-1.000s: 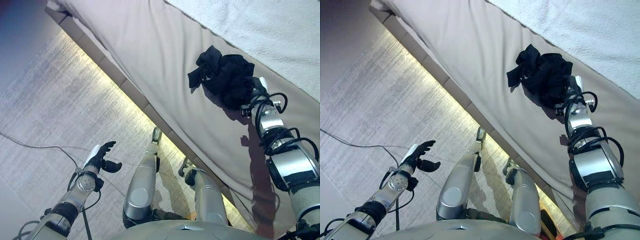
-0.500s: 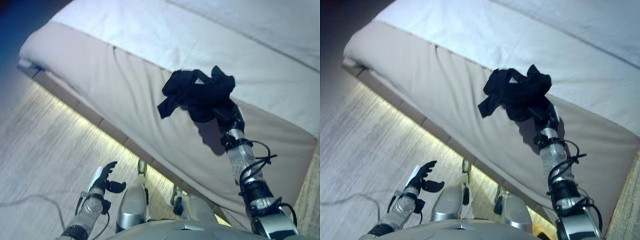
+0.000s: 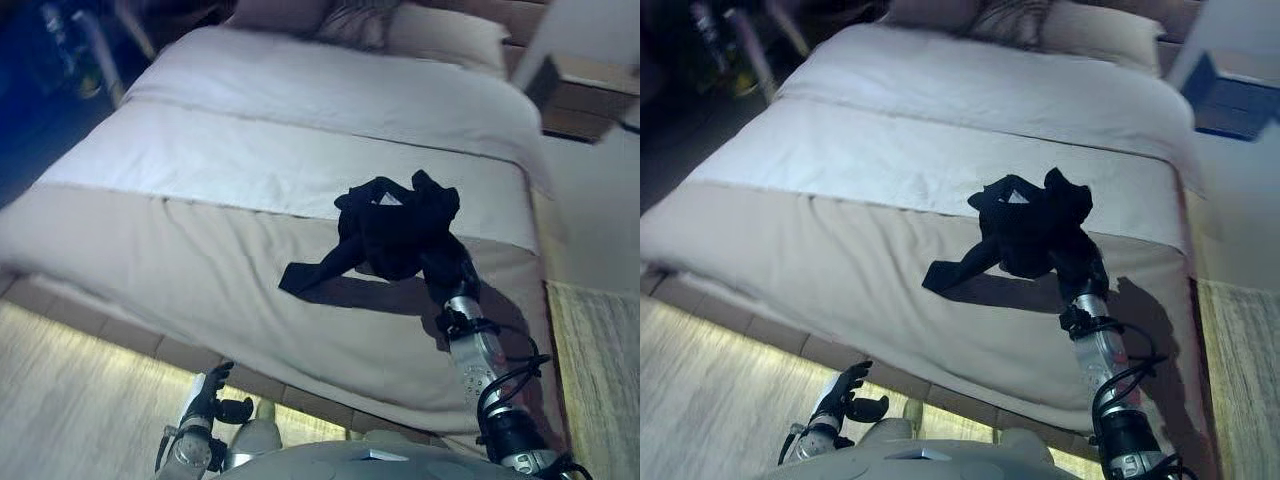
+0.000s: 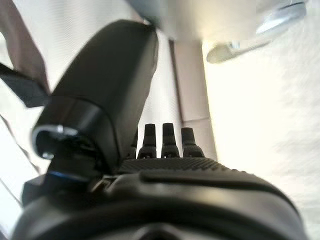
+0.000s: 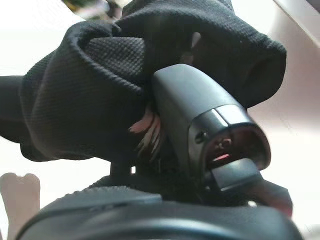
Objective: Pick up the clothes from the bed and place them into the basket
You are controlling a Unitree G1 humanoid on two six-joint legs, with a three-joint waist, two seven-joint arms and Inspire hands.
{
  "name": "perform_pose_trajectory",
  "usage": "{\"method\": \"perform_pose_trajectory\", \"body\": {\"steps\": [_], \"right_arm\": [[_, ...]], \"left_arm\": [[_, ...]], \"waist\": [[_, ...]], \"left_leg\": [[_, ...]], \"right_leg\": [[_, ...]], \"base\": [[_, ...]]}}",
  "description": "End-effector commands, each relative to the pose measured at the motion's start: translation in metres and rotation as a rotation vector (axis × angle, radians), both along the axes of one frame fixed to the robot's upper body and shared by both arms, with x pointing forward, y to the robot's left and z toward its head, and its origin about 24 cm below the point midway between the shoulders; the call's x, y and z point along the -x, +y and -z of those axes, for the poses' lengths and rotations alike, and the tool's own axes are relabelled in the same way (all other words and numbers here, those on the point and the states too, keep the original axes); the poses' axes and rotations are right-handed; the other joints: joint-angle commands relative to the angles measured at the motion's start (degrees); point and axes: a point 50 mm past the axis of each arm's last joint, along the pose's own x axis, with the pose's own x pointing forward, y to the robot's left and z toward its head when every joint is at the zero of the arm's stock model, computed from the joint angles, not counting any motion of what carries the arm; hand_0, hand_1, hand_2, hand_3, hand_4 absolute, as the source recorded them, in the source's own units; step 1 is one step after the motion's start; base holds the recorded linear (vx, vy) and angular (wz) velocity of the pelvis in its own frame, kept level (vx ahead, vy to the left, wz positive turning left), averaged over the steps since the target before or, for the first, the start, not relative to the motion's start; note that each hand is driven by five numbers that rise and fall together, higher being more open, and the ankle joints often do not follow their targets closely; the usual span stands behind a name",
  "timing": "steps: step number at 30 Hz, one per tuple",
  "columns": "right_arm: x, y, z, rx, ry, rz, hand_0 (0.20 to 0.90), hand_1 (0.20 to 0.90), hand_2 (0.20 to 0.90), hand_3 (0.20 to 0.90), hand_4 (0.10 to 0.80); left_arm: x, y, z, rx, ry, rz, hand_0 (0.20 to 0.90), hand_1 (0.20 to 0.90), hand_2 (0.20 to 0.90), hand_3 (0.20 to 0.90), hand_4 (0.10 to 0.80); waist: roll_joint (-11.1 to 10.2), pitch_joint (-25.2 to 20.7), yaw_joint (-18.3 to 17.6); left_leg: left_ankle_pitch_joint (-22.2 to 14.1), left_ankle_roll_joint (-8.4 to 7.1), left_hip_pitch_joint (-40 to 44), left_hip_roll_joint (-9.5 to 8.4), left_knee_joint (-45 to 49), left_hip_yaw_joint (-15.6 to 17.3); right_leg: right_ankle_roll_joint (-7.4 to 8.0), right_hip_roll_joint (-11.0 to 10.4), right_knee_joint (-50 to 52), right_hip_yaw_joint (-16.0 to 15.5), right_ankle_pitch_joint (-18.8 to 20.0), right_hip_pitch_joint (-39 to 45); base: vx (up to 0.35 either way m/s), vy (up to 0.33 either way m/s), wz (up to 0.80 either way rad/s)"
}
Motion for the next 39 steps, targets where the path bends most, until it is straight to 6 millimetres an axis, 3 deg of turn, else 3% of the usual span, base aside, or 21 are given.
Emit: {"method": "perform_pose_trajectory", "body": {"steps": [1, 4, 7, 9, 10, 12, 13, 15, 17, 18, 21, 22, 23, 25, 27, 29, 33, 36, 37, 39], "right_arm": [[-0.012, 0.005, -0.070, -0.079, -0.410, 0.056, 0.300, 0.300, 0.300, 0.200, 0.100], [-0.003, -0.006, -0.075, -0.068, -0.444, 0.116, 0.300, 0.300, 0.300, 0.200, 0.100], [0.003, -0.010, -0.081, -0.057, -0.477, 0.145, 0.300, 0.300, 0.300, 0.200, 0.100], [0.005, -0.016, -0.083, -0.066, -0.493, 0.159, 0.300, 0.300, 0.300, 0.200, 0.100], [0.005, -0.018, -0.082, -0.071, -0.496, 0.154, 0.300, 0.300, 0.300, 0.200, 0.100], [0.004, -0.023, -0.081, -0.093, -0.505, 0.161, 0.300, 0.300, 0.300, 0.200, 0.100], [0.003, -0.022, -0.082, -0.093, -0.509, 0.162, 0.300, 0.300, 0.300, 0.200, 0.100], [0.001, -0.020, -0.085, -0.088, -0.520, 0.161, 0.300, 0.300, 0.300, 0.200, 0.100], [-0.001, -0.009, -0.088, -0.064, -0.538, 0.156, 0.300, 0.300, 0.300, 0.200, 0.100], [-0.002, -0.001, -0.089, -0.043, -0.547, 0.173, 0.300, 0.300, 0.300, 0.200, 0.100], [-0.001, -0.001, -0.095, -0.008, -0.566, 0.170, 0.300, 0.300, 0.300, 0.200, 0.100], [-0.001, 0.000, -0.098, 0.015, -0.578, 0.142, 0.300, 0.300, 0.300, 0.200, 0.100], [-0.002, 0.001, -0.100, 0.018, -0.582, 0.120, 0.300, 0.300, 0.300, 0.200, 0.100], [-0.008, 0.008, -0.100, 0.005, -0.574, 0.064, 0.300, 0.300, 0.300, 0.200, 0.100], [-0.011, 0.013, -0.101, 0.004, -0.576, 0.082, 0.300, 0.300, 0.300, 0.200, 0.100], [-0.011, 0.017, -0.101, 0.027, -0.571, 0.127, 0.300, 0.300, 0.300, 0.200, 0.100], [-0.010, 0.013, -0.101, 0.048, -0.553, 0.220, 0.300, 0.300, 0.300, 0.200, 0.100], [-0.017, 0.016, -0.101, 0.053, -0.528, 0.204, 0.300, 0.300, 0.300, 0.200, 0.100], [-0.022, 0.021, -0.101, 0.038, -0.513, 0.174, 0.300, 0.300, 0.300, 0.200, 0.100], [-0.024, 0.024, -0.095, 0.070, -0.452, 0.180, 0.300, 0.300, 0.300, 0.200, 0.100]], "left_arm": [[-0.020, 0.005, -0.007, -0.029, -0.063, 0.059, 0.900, 0.900, 0.900, 0.900, 0.800], [-0.026, 0.017, -0.009, -0.065, -0.049, 0.083, 0.900, 0.900, 0.900, 0.900, 0.800], [-0.021, 0.028, -0.008, -0.096, -0.015, 0.077, 0.900, 0.900, 0.900, 0.900, 0.800], [-0.011, 0.036, -0.006, -0.126, 0.020, 0.080, 0.900, 0.900, 0.900, 0.900, 0.800], [-0.009, 0.039, -0.006, -0.131, 0.026, 0.067, 0.900, 0.900, 0.900, 0.900, 0.800], [-0.008, 0.047, -0.009, -0.131, 0.010, 0.024, 0.900, 0.900, 0.900, 0.900, 0.800], [-0.011, 0.048, -0.010, -0.124, 0.000, 0.007, 0.900, 0.900, 0.900, 0.900, 0.800], [-0.014, 0.047, -0.011, -0.104, -0.013, -0.016, 0.900, 0.900, 0.900, 0.900, 0.800], [-0.013, 0.041, -0.009, -0.085, -0.014, -0.026, 0.900, 0.900, 0.900, 0.900, 0.800], [-0.017, 0.034, -0.008, -0.077, -0.023, -0.028, 0.900, 0.900, 0.900, 0.900, 0.800], [-0.030, 0.025, -0.011, -0.043, -0.066, -0.003, 0.900, 0.900, 0.900, 0.900, 0.800], [-0.033, 0.023, -0.013, -0.017, -0.092, -0.008, 0.900, 0.900, 0.900, 0.900, 0.800], [-0.032, 0.022, -0.013, -0.002, -0.110, -0.026, 0.900, 0.900, 0.900, 0.900, 0.800], [-0.024, 0.020, -0.011, 0.021, -0.128, -0.107, 0.900, 0.900, 0.900, 0.900, 0.800], [-0.015, 0.011, -0.009, 0.054, -0.142, -0.103, 0.900, 0.900, 0.900, 0.900, 0.800], [-0.014, 0.007, -0.008, 0.070, -0.137, -0.072, 0.900, 0.900, 0.900, 0.900, 0.800], [-0.020, 0.008, -0.009, 0.061, -0.118, 0.010, 0.900, 0.900, 0.900, 0.900, 0.800], [-0.018, 0.022, -0.010, 0.031, -0.100, -0.041, 0.900, 0.900, 0.900, 0.900, 0.800], [-0.012, 0.032, -0.010, 0.013, -0.092, -0.097, 0.900, 0.900, 0.900, 0.900, 0.800], [-0.008, 0.044, -0.012, -0.004, -0.085, -0.127, 0.900, 0.900, 0.900, 0.900, 0.800]], "waist": [[-2.35, -1.57, -1.88], [-1.57, -1.44, -4.08], [-1.21, -1.00, -5.55], [-1.26, -0.68, -5.32], [-1.05, -0.55, -4.85], [0.18, -0.08, -2.66], [0.45, -0.35, -1.57], [0.95, -1.02, 0.12], [-1.05, -1.42, 2.06], [-2.52, -1.44, 3.01], [-3.45, -0.83, 2.59], [-3.49, -0.49, 2.24], [-3.51, -0.27, 2.76], [-3.17, -0.05, 5.00], [-2.72, -0.31, 6.28], [-2.02, -0.71, 6.08], [-1.50, -1.62, 5.76], [-1.18, -1.29, 6.69], [-0.66, -1.12, 7.96], [0.34, -1.41, 9.25]], "left_leg": [[-4.21, 1.44, -1.33, -0.94, 3.76, 4.05], [-4.42, 2.67, 0.33, -1.78, 0.92, 5.15], [-4.62, 3.31, 1.56, -2.93, -1.25, 7.02], [-5.11, 3.49, 1.77, -3.71, -1.79, 10.32], [-4.98, 3.53, 1.73, -3.40, -1.78, 11.93], [-3.80, 3.79, 0.84, -2.04, -1.64, 17.90], [-3.35, 3.95, 0.07, -1.73, -1.59, 19.94], [-3.30, 4.41, -0.85, -1.11, -1.27, 23.17], [-3.64, 3.98, -1.85, -1.71, 0.37, 28.19], [-3.15, 2.90, -5.08, -0.91, 3.57, 29.66], [-3.26, 1.86, -7.84, 0.89, 8.78, 29.09], [-3.78, 1.65, -8.68, 1.52, 10.94, 26.46], [-4.55, 1.70, -9.44, 0.57, 12.57, 20.60], [-4.82, 2.34, -9.44, -3.32, 13.08, 7.25], [-5.21, 3.05, -8.29, -5.17, 11.69, 1.97], [-4.51, 3.08, -6.33, -4.76, 8.15, 2.99], [-4.07, 2.88, -4.44, -4.79, 4.50, 4.00], [-4.54, 2.59, -2.77, -4.09, 3.60, 7.29], [-4.35, 2.27, -1.90, -3.17, 2.81, 9.46], [-3.50, 2.54, -1.56, -2.41, 1.02, 10.68]], "right_leg": [[3.27, -3.66, 1.08, -5.27, 3.62, -1.58], [6.17, -6.40, 2.65, -3.62, 6.53, -4.35], [7.33, -8.64, 3.89, -4.41, 10.30, -7.68], [7.83, -10.21, 7.43, -10.67, 13.30, -11.29], [7.80, -9.99, 10.06, -13.14, 12.67, -12.12], [6.33, -8.21, 17.06, -21.65, 6.70, -10.22], [5.58, -8.04, 18.56, -24.52, 5.58, -8.73], [4.73, -8.86, 21.64, -29.23, 4.28, -6.53], [5.44, -9.68, 14.16, -33.03, 3.88, -2.41], [5.18, -6.65, 6.69, -32.10, 1.82, 2.01], [3.98, -5.48, 4.04, -30.55, 2.05, 2.01], [2.82, -5.12, 4.24, -29.11, 1.13, 0.94], [1.78, -4.61, 4.40, -26.82, 0.22, 0.20], [0.43, -2.83, 4.82, -20.65, -0.78, -0.44], [0.25, -1.92, 5.01, -16.41, -0.85, -1.43], [0.74, -1.88, 3.90, -15.92, -0.34, -1.24], [3.00, -4.20, 2.23, -17.52, 1.94, -1.78], [4.89, -6.86, 5.30, -22.27, 4.11, -3.33], [5.28, -8.83, 7.72, -26.32, 4.83, -3.56], [5.73, -12.21, 12.50, -28.33, 6.16, -4.07]], "base": [[-0.099, 0.178, -0.93], [-0.091, 0.175, -0.75], [-0.107, 0.145, -0.40], [-0.214, 0.137, -0.79], [-0.242, 0.131, -1.18], [-0.293, 0.115, -1.41], [-0.232, 0.058, -1.14], [-0.147, 0.015, -1.18], [-0.104, -0.181, -1.53], [-0.111, -0.300, -1.52], [-0.134, -0.096, -1.19], [-0.089, 0.060, -0.65], [-0.053, 0.105, -0.80], [-0.023, 0.123, -1.28], [-0.051, 0.151, -2.23], [-0.040, 0.152, -2.39], [-0.049, 0.086, -0.90], [-0.048, 0.046, -0.75], [-0.137, 0.011, -0.98], [-0.156, -0.017, -1.23]]}}
